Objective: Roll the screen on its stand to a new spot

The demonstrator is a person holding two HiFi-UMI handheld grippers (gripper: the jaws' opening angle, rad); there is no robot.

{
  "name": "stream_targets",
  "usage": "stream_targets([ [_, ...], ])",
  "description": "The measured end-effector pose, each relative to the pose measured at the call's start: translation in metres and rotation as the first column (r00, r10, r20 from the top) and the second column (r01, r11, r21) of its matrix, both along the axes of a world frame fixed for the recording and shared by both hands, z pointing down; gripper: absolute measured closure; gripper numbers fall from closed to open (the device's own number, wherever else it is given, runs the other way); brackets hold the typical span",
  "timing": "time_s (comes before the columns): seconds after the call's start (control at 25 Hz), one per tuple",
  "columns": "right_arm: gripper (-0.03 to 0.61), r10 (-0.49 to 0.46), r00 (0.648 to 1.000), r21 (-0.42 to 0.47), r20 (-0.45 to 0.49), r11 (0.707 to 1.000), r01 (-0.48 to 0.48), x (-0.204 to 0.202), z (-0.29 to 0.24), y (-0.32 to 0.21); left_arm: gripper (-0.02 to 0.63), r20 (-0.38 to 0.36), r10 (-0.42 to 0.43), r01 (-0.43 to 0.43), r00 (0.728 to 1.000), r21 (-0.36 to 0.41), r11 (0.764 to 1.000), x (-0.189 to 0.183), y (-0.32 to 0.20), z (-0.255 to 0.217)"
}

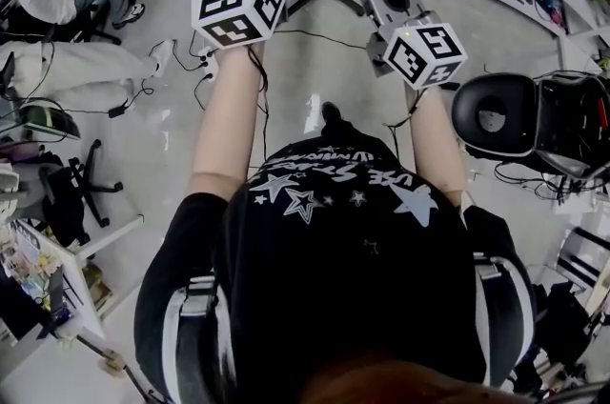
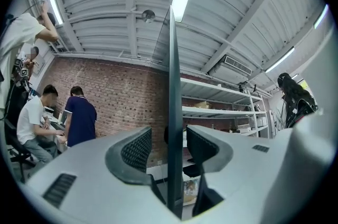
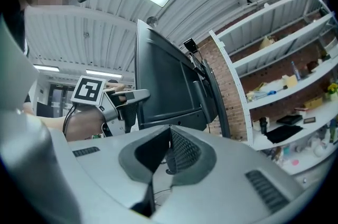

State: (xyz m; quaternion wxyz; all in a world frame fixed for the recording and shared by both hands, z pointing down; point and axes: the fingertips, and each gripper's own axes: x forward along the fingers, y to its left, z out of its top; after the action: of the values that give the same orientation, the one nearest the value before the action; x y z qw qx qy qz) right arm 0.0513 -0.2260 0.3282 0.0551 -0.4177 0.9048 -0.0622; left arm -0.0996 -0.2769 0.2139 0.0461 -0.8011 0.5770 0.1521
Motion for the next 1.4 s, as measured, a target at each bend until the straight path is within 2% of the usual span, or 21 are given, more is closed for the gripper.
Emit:
stream_targets([
  [0.08,0.571,-0.005,1.000,-0.001,-0.003,1.000,0.005,-0.006,0.000,0.009,0.411,0.001,0.016,-0.016,1.000,0.003,1.000,-0.004,0.012,0.003],
  [0.24,0.571,-0.012,1.000,-0.018,-0.012,1.000,0.012,-0.017,0.006,0.035,0.408,0.009,0.045,-0.044,0.999,-0.047,0.998,-0.012,0.042,0.024],
  [0.52,0.571,0.000,1.000,-0.073,-0.030,0.997,-0.002,-0.033,0.033,0.094,0.405,-0.077,0.093,-0.098,0.993,-0.078,0.992,-0.024,0.113,0.065],
  [0.8,0.572,0.047,0.998,-0.108,-0.041,0.993,-0.051,-0.007,0.051,0.133,0.407,-0.099,0.175,-0.188,0.980,-0.149,0.971,0.010,0.153,0.106],
  [0.96,0.572,0.075,0.997,-0.092,-0.008,0.993,-0.075,0.006,0.043,0.138,0.407,-0.085,0.208,-0.219,0.974,-0.159,0.963,0.029,0.171,0.109],
  [1.08,0.572,0.052,0.999,-0.069,-0.009,0.996,-0.052,0.012,0.036,0.148,0.407,-0.084,0.224,-0.236,0.971,-0.164,0.958,0.044,0.184,0.106],
  [1.24,0.572,0.031,0.999,-0.068,-0.017,0.997,-0.032,0.031,0.033,0.170,0.408,-0.089,0.181,-0.193,0.979,-0.151,0.970,0.058,0.207,0.101],
  [1.4,0.572,0.022,1.000,-0.061,-0.014,0.998,-0.023,0.057,0.032,0.196,0.419,-0.079,0.179,-0.189,0.981,-0.148,0.971,0.084,0.233,0.101],
])
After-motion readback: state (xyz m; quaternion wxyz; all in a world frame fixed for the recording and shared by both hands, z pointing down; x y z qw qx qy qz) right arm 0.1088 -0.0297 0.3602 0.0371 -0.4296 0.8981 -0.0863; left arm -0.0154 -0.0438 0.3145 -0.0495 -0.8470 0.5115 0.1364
